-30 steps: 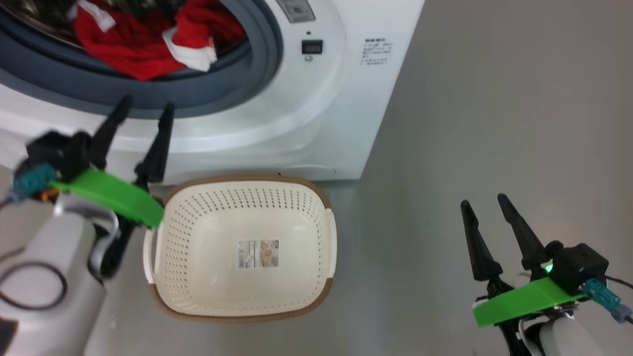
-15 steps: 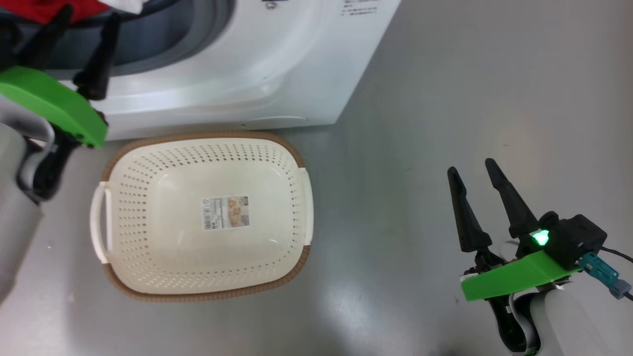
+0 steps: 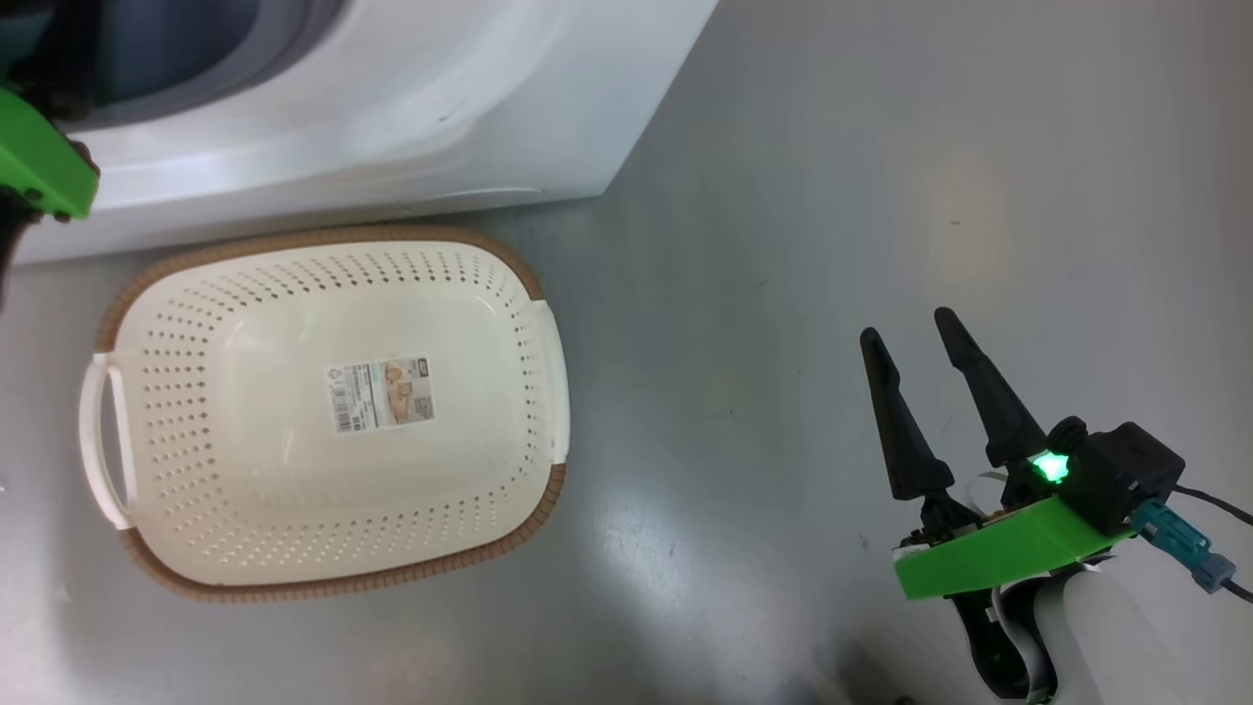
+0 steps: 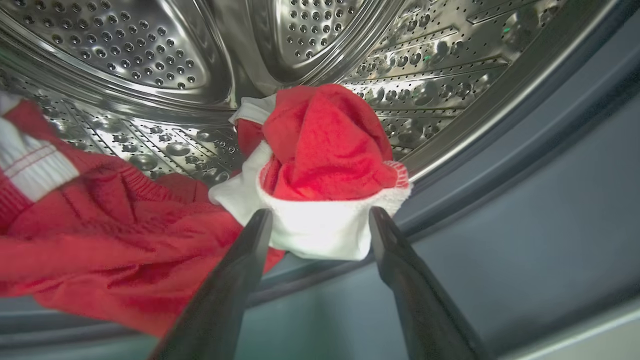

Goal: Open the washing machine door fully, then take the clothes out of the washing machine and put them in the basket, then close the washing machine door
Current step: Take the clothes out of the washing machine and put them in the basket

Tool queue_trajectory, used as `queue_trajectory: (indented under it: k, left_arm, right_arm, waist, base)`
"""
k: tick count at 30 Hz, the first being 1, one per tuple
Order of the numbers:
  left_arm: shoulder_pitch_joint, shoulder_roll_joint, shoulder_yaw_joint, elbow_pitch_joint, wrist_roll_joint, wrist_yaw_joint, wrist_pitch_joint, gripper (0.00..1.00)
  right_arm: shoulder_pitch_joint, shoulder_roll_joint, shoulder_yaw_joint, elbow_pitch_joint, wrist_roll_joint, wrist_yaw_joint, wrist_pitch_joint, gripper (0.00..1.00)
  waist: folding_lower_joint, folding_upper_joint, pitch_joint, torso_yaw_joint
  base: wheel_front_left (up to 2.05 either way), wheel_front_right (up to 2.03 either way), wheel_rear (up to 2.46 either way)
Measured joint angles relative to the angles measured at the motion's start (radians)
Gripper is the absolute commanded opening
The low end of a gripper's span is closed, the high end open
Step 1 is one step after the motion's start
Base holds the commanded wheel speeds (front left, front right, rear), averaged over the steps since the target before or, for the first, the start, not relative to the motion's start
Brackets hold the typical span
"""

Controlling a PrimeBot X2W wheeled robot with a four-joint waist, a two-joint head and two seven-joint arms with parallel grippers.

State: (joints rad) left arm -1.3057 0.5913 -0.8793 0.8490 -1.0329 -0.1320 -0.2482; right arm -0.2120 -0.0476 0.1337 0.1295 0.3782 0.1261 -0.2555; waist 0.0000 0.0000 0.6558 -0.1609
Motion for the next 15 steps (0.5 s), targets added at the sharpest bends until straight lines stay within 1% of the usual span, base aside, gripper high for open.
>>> queue_trajectory:
  k: [6,11,12,13,14,15]
  left_arm:
    - [-0.042,0.016,-0.050,0.015,-0.026,0.000,-0.001,1.00]
    - [-0.056,0.018,-0.092,0.035,-0.046,0.000,-0.001,1.00]
    - [-0.058,0.020,-0.098,0.039,-0.049,0.000,-0.002,0.95]
    - [-0.061,0.021,-0.103,0.042,-0.051,0.000,-0.002,0.46]
    - [-0.066,0.023,-0.109,0.044,-0.051,0.000,-0.001,0.24]
    - [-0.071,0.023,-0.113,0.047,-0.051,0.000,-0.001,0.00]
  right_arm:
    - [0.000,0.000,0.016,-0.005,0.000,0.000,0.000,1.00]
    - [0.000,0.000,0.028,-0.014,0.000,0.000,0.000,1.00]
    - [0.000,0.000,0.030,-0.016,0.000,0.000,0.000,1.00]
    - [0.000,0.000,0.030,-0.019,0.000,0.000,0.000,1.00]
    - [0.000,0.000,0.030,-0.021,0.000,0.000,0.000,1.00]
    - [0.000,0.000,0.030,-0.023,0.000,0.000,0.000,1.00]
  waist:
    - [0.0000,0.0000,0.020,-0.016]
    - [0.0000,0.0000,0.024,-0.027]
    - [0.0000,0.0000,0.024,-0.029]
    - [0.0000,0.0000,0.025,-0.030]
    - [0.0000,0.0000,0.026,-0.031]
    - [0.0000,0.0000,0.025,-0.032]
  base:
    - [0.00,0.00,0.00]
    - [0.00,0.00,0.00]
    - [0.00,0.00,0.00]
    - [0.00,0.00,0.00]
    - [0.00,0.00,0.00]
    - [0.00,0.00,0.00]
